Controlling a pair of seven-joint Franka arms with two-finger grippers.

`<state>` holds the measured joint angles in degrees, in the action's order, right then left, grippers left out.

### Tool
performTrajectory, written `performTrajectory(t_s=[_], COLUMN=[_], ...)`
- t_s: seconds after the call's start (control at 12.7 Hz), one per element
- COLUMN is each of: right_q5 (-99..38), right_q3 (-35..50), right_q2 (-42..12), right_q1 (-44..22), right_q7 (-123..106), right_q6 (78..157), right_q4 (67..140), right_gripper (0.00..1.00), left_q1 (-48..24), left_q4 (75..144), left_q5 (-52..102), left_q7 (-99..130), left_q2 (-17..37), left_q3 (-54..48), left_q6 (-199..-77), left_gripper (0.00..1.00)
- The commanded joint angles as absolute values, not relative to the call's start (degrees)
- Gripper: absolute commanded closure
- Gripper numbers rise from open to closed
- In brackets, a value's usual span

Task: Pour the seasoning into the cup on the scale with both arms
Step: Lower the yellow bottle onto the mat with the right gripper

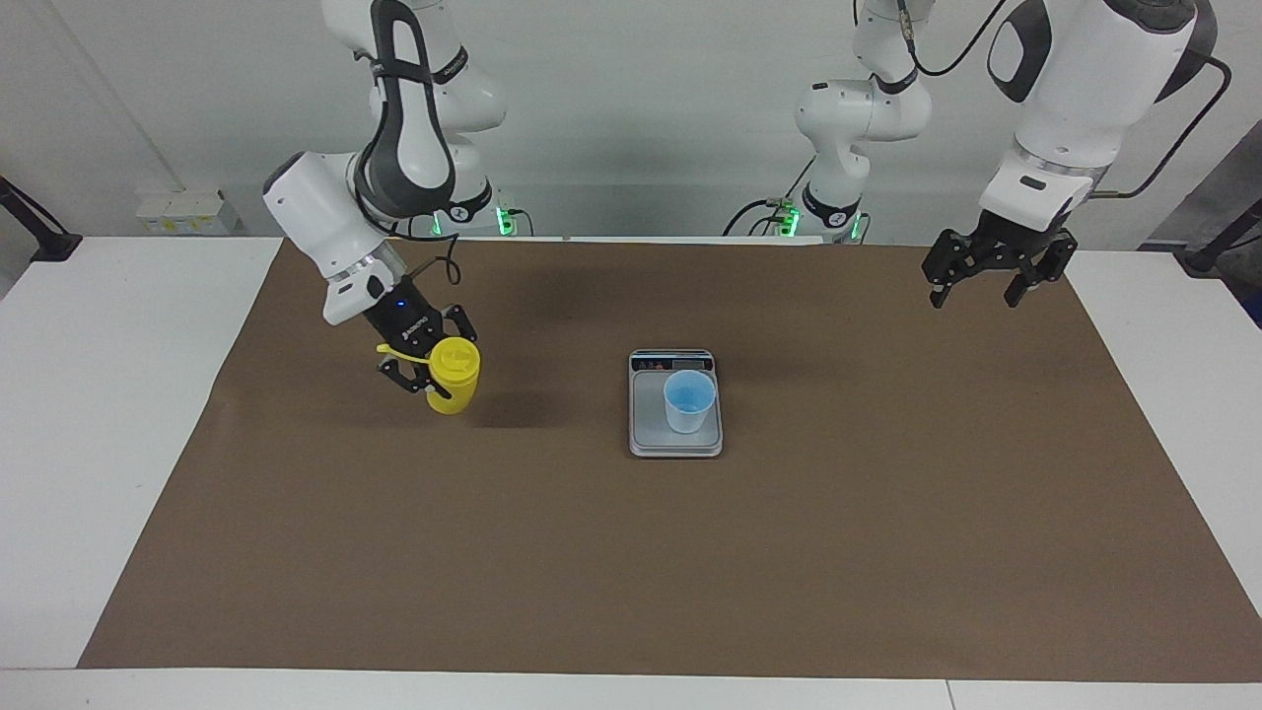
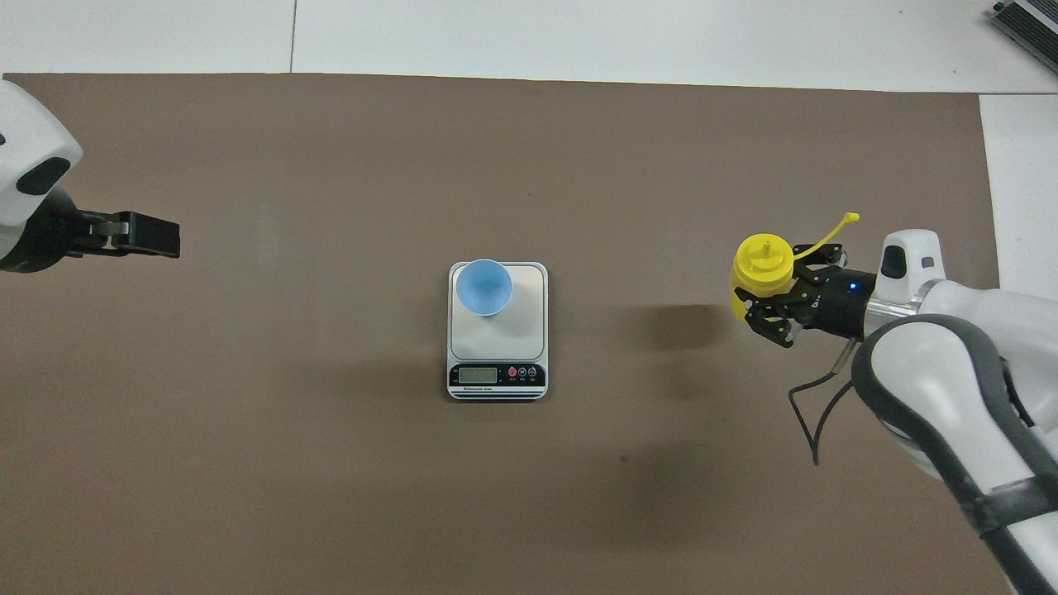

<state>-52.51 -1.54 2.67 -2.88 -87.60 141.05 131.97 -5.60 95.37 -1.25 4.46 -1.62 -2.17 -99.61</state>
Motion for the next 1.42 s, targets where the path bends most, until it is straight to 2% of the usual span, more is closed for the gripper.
performTrajectory(t_s=[0.0,0.24,0.47,0.63,0.87,0.95,1.11,1.19,1.34], right_q5=[-64.1,-76.7,-77.9,-77.9,-77.9,-77.9,-77.9,-77.9,-77.8], right_q3=[-0.9,-0.9,-1.0,-1.0,-1.0,-1.1,-1.1,-1.1,-1.1], right_q2=[3.4,2.5,1.3,0.7,0.8,0.8,0.8,0.8,0.8], right_q1=[1.0,2.2,5.6,6.7,7.5,7.6,7.6,7.6,7.7], right_q7=[-99.8,-112.6,-118.3,-120.1,-120.7,-120.9,-121.0,-121.0,-121.1], right_q6=[137.7,136.7,133.5,132.9,133.0,133.1,133.2,133.2,133.3], right_q4=[135.1,138.5,138.9,139.0,139.5,139.5,139.4,139.4,139.5], right_gripper=[1.00,1.00,0.98,0.77,0.33,0.24,0.18,0.00,0.00], left_q1=[-5.3,-5.1,-4.3,-4.3,-4.3,-4.4,-4.3,-4.3,-4.3], left_q4=[97.0,96.9,97.0,97.0,96.9,96.9,96.9,96.9,96.9], left_q5=[-2.0,-2.0,-2.0,-2.0,-2.0,-2.0,-2.0,-2.0,-2.0], left_q7=[4.6,4.7,4.7,4.6,4.4,4.4,4.3,4.3,4.3], left_q2=[-2.6,-2.6,-2.6,-2.6,-2.6,-2.6,-2.6,-2.7,-2.7], left_q3=[-2.1,-1.7,-1.7,-1.7,-1.7,-1.7,-1.7,-1.7,-1.7], left_q6=[-101.5,-101.5,-101.4,-101.3,-100.8,-100.6,-100.2,-100.1,-100.1], left_gripper=[0.00,0.00,0.00,0.00,0.00,0.00,0.00,0.00,0.00])
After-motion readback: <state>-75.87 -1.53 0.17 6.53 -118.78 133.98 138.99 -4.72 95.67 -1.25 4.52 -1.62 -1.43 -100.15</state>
